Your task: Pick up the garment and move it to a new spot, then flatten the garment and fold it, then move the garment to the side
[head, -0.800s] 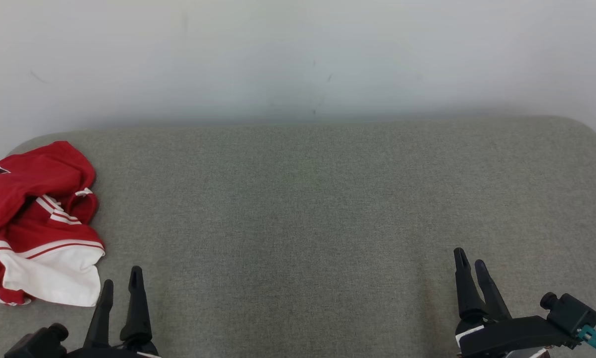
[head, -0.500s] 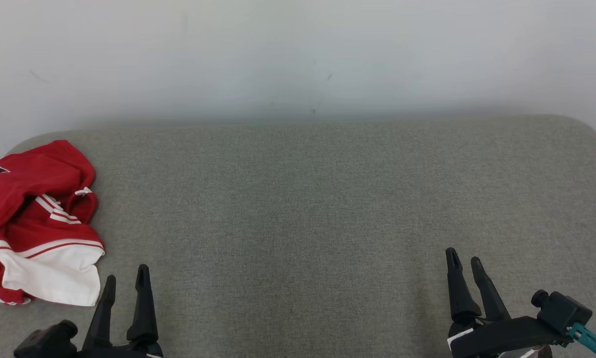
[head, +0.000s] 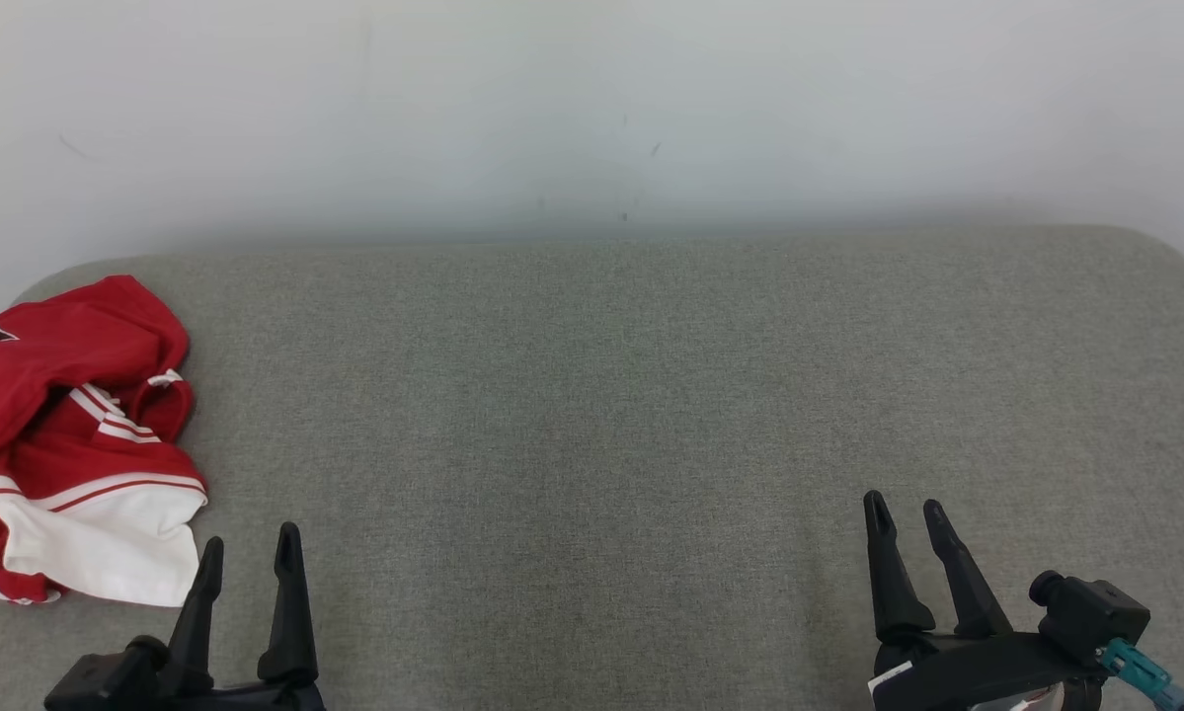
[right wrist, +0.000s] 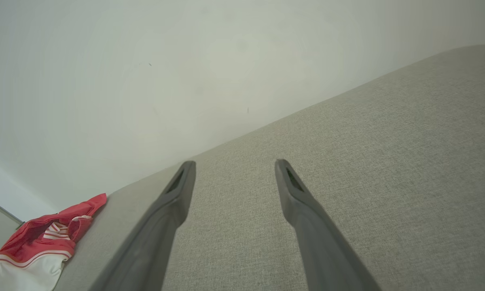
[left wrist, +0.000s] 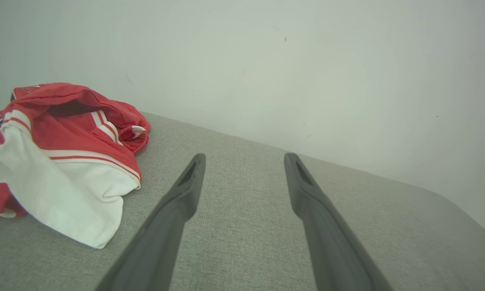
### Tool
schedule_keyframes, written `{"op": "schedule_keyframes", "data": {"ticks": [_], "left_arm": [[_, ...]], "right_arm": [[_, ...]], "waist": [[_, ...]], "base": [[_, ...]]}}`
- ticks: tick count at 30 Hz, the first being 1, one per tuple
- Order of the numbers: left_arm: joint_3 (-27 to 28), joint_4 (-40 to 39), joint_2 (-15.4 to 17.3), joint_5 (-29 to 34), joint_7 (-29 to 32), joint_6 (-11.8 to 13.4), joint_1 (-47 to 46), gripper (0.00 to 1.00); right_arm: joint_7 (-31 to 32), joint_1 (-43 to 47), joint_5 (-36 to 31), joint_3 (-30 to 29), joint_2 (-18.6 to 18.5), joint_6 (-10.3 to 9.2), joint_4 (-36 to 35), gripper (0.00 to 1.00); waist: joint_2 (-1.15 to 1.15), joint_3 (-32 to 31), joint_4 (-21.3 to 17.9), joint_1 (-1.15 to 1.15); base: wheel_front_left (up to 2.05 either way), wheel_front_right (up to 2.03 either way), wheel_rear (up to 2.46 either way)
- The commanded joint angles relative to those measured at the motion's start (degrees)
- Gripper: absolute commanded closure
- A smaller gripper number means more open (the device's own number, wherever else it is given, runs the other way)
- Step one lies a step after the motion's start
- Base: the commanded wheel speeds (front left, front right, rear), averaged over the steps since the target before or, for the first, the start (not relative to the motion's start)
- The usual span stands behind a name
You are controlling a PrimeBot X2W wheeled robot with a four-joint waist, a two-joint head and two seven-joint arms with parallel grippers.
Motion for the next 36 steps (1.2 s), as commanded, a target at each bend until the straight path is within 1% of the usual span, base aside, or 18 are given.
{"op": "schedule_keyframes", "data": {"ticks": [1, 13, 25, 36], "left_arm": [[0.0, -0.9, 0.5, 1.8, -0.5, 0.1, 0.0, 0.0], [0.1, -2.0, 1.0, 8.0, -2.1, 0.5, 0.8, 0.0], [0.7, -3.1, 1.3, 13.7, -3.6, 1.0, 1.8, 0.0], [1.2, -3.5, 1.3, 17.8, -4.6, 1.1, 2.7, 0.0]], "right_arm": [[-0.5, -1.0, -1.8, 0.3, -0.2, -0.07, -0.6, 0.0], [-2.1, -1.1, -8.6, 0.9, -0.2, -0.09, -1.0, 0.0], [-3.6, -0.3, -15.3, -0.1, -0.2, -0.1, -1.4, 0.0], [-4.7, 0.3, -20.2, -0.3, -0.2, -0.11, -1.2, 0.0]], "waist": [[0.0, 0.0, 0.0, 0.0], [0.0, 0.2, 0.1, 0.0], [0.0, 0.1, -0.1, 0.0], [0.0, -0.3, -0.3, 0.0]], "base": [[0.0, 0.0, 0.0], [0.0, 0.0, 0.0], [0.0, 0.0, 0.0], [0.0, 0.0, 0.0]]}}
